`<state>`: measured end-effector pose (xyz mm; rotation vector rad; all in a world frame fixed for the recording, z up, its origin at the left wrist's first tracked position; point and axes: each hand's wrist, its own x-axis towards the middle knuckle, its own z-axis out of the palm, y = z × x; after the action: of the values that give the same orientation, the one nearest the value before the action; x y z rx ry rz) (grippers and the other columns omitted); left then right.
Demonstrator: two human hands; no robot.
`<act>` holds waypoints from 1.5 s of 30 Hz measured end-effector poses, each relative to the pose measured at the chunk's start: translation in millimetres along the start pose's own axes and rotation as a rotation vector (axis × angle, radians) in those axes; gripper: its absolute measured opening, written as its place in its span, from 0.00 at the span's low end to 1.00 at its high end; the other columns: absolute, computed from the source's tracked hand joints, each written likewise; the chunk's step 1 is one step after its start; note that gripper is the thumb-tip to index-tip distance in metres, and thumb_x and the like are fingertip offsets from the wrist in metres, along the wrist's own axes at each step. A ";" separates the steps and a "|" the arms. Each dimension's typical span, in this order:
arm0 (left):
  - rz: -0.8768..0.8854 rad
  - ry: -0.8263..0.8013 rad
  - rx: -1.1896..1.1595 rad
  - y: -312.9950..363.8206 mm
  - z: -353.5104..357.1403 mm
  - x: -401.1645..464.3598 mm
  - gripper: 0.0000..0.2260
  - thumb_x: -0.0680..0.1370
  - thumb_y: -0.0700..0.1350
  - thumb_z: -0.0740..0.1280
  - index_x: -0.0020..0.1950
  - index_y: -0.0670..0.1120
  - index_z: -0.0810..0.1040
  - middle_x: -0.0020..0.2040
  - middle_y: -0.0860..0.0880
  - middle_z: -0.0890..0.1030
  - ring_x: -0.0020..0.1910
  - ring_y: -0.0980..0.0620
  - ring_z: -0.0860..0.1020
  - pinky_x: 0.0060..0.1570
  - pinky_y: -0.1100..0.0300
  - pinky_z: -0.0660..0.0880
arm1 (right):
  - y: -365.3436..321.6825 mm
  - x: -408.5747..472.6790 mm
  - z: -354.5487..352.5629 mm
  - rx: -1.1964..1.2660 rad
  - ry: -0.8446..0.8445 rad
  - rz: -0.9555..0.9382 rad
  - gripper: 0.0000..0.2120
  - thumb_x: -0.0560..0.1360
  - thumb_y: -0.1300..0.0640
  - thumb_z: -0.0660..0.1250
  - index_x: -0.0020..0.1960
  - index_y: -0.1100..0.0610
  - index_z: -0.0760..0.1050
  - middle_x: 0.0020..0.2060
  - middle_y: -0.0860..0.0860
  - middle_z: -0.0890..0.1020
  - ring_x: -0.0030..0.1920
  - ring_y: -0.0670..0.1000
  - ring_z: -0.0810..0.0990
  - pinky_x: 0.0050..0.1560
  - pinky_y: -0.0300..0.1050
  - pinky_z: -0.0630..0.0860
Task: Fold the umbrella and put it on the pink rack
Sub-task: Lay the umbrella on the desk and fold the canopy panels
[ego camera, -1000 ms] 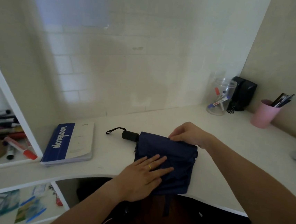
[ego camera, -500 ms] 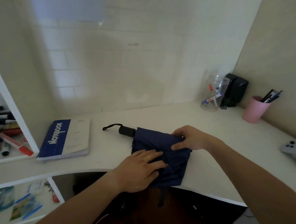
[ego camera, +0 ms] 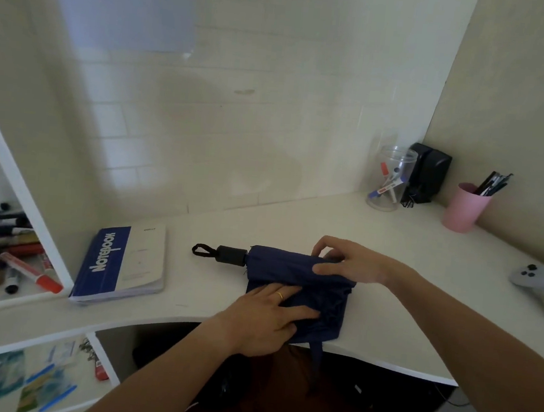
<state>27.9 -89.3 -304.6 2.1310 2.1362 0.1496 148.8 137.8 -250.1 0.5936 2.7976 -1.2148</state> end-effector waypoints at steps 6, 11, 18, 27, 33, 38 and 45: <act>-0.026 0.080 0.146 6.5 -5.1 8.2 0.31 0.80 0.56 0.57 0.82 0.51 0.55 0.71 0.48 0.66 0.65 0.49 0.66 0.70 0.52 0.66 | 15.5 21.3 -4.8 -0.048 0.098 0.068 0.11 0.77 0.46 0.70 0.57 0.49 0.78 0.51 0.52 0.84 0.49 0.53 0.84 0.52 0.50 0.82; -0.054 0.146 0.115 5.8 -15.6 21.7 0.22 0.84 0.57 0.49 0.70 0.53 0.76 0.67 0.50 0.67 0.65 0.51 0.64 0.69 0.48 0.66 | 7.6 18.5 -10.2 -0.215 0.232 -0.027 0.14 0.75 0.43 0.71 0.58 0.47 0.82 0.53 0.44 0.83 0.51 0.47 0.81 0.55 0.43 0.77; -0.069 0.076 0.112 -13.6 5.4 9.4 0.23 0.85 0.61 0.48 0.80 0.66 0.52 0.84 0.55 0.43 0.82 0.51 0.39 0.80 0.47 0.48 | 30.4 15.0 -2.6 -0.254 0.142 -0.112 0.18 0.73 0.43 0.74 0.62 0.42 0.79 0.56 0.44 0.83 0.54 0.45 0.81 0.59 0.47 0.79; -0.142 0.029 0.129 -12.6 15.5 0.1 0.28 0.82 0.66 0.42 0.81 0.63 0.41 0.83 0.57 0.39 0.81 0.57 0.37 0.80 0.48 0.46 | 44.3 6.7 16.1 -0.284 0.186 -0.199 0.24 0.75 0.45 0.72 0.70 0.42 0.71 0.61 0.45 0.80 0.58 0.45 0.78 0.61 0.43 0.75; -0.124 0.037 0.174 -12.8 9.0 -8.5 0.29 0.81 0.69 0.42 0.81 0.66 0.43 0.83 0.55 0.43 0.82 0.54 0.43 0.80 0.48 0.43 | 51.7 4.0 22.4 -0.357 0.209 -0.142 0.28 0.78 0.40 0.67 0.75 0.45 0.68 0.56 0.46 0.75 0.58 0.49 0.74 0.63 0.45 0.71; -0.104 0.035 0.187 -12.9 7.9 -9.4 0.29 0.81 0.69 0.41 0.81 0.65 0.42 0.84 0.53 0.44 0.82 0.53 0.44 0.81 0.49 0.42 | 30.2 -2.5 4.9 -0.039 0.064 -0.022 0.14 0.81 0.42 0.63 0.61 0.47 0.80 0.54 0.43 0.82 0.56 0.44 0.80 0.59 0.41 0.74; -0.087 0.021 0.182 -15.8 9.6 -11.2 0.29 0.81 0.70 0.43 0.80 0.67 0.40 0.84 0.53 0.44 0.82 0.53 0.43 0.81 0.49 0.42 | 29.6 -1.4 -2.3 -0.171 0.105 -0.134 0.14 0.73 0.51 0.75 0.58 0.49 0.82 0.50 0.42 0.86 0.49 0.40 0.83 0.52 0.39 0.79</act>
<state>13.8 -100.8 -316.4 2.1322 2.3319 -0.0319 161.0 157.4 -268.9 0.4790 3.0323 -0.9745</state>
